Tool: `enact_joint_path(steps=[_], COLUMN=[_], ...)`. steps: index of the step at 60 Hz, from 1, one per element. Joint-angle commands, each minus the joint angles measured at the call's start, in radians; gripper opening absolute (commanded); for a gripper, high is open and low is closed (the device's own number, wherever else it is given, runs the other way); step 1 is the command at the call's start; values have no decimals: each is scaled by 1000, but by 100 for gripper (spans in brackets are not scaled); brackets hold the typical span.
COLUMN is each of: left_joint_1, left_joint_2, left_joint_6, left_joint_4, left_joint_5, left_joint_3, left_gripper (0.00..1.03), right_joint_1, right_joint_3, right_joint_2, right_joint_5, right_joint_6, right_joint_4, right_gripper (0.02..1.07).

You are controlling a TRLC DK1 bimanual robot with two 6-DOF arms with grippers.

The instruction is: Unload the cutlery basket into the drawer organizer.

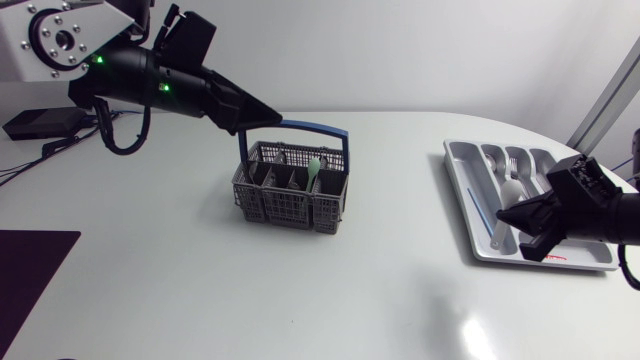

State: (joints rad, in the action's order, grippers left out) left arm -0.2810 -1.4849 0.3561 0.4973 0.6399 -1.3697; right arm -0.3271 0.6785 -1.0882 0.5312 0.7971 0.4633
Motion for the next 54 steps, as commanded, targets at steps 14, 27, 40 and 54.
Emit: enact_joint_path(steps=[14,27,40,54], left_joint_1=[26,37,40,66], left_joint_2=[51,51,60,74], left_joint_6=[132,152,173,210], left_joint_4=[12,15,18,34], left_joint_5=[-97,-128,-178,-198], left_joint_3=[121,144,185,228], left_gripper=[72,72,72,72], right_joint_1=[-293,-385,-392,-332], right_joint_3=[-14,-4,-2,-89], right_joint_2=[-168,-315,-443,-449], right_joint_5=[-73,-129,-214,-359], right_joint_6=[281,375,432,490], right_joint_4=[-172,-344,-512,-615], right_gripper=[8,8,8,50])
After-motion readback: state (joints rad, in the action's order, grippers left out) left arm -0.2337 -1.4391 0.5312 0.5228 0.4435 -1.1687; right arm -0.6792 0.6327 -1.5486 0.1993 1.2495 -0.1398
